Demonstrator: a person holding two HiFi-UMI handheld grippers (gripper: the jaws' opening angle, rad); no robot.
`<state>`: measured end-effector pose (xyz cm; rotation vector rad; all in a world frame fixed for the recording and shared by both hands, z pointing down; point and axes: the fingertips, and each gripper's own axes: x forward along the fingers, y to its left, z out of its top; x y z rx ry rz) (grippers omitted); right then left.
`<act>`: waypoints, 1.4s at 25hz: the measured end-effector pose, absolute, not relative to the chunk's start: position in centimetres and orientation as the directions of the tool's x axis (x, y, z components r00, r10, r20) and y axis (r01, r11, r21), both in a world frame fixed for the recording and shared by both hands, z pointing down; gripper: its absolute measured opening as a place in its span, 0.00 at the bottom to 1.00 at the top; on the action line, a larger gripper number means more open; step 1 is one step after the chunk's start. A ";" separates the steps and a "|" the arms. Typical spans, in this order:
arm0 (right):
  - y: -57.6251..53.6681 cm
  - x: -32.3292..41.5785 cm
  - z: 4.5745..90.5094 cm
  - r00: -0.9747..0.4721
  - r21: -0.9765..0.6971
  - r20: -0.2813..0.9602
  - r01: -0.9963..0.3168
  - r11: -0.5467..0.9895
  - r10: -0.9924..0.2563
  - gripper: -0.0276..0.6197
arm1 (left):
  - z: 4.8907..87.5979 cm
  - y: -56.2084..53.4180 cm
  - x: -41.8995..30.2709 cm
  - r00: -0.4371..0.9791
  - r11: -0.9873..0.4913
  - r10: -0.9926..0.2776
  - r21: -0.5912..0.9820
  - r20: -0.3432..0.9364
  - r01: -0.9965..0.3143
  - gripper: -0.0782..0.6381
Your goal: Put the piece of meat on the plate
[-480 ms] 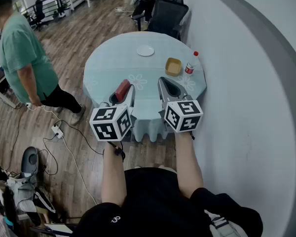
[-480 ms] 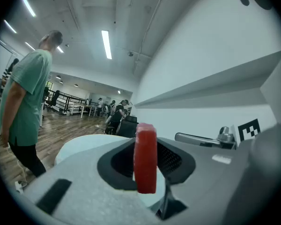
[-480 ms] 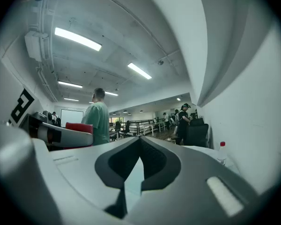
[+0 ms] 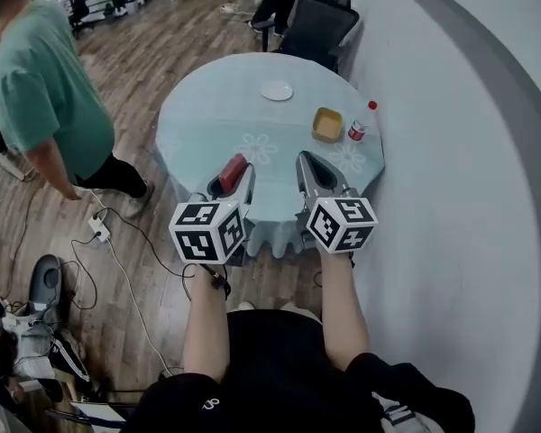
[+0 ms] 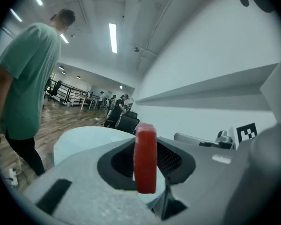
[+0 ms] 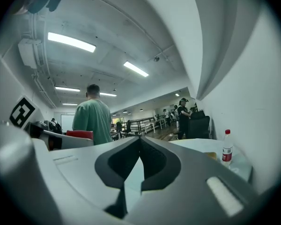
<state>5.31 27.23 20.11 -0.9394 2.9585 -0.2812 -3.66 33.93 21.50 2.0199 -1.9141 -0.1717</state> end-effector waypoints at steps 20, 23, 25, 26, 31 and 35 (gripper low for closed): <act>23.1 7.1 27.3 -0.802 -0.211 0.139 -0.597 0.773 -0.581 0.05 | 28.8 28.9 -2.0 0.138 -0.047 -0.969 0.393 0.207 -0.918 0.23; 21.8 5.7 27.7 -0.817 -0.240 0.133 -0.576 0.781 -0.561 0.05 | 29.1 28.3 -3.3 0.108 -0.016 -0.967 0.367 0.232 -0.930 0.23; 20.6 3.7 28.1 -0.832 -0.257 0.135 -0.554 0.792 -0.538 0.05 | 29.6 27.6 -5.1 0.081 0.017 -0.964 0.360 0.255 -0.933 0.23; 20.2 2.5 28.3 -0.841 -0.262 0.136 -0.540 0.800 -0.523 0.05 | 29.9 27.2 -6.1 0.063 0.038 -0.962 0.356 0.267 -0.934 0.23; 16.8 -2.1 29.6 -0.872 -0.271 0.155 -0.490 0.828 -0.465 0.05 | 31.2 23.8 -10.3 0.008 0.105 -0.955 0.364 0.295 -0.925 0.23; 10.9 -2.8 32.2 -0.847 -0.282 0.208 -0.531 0.799 -0.490 0.05 | 33.9 18.7 -11.7 0.025 0.114 -0.940 0.382 0.341 -0.917 0.23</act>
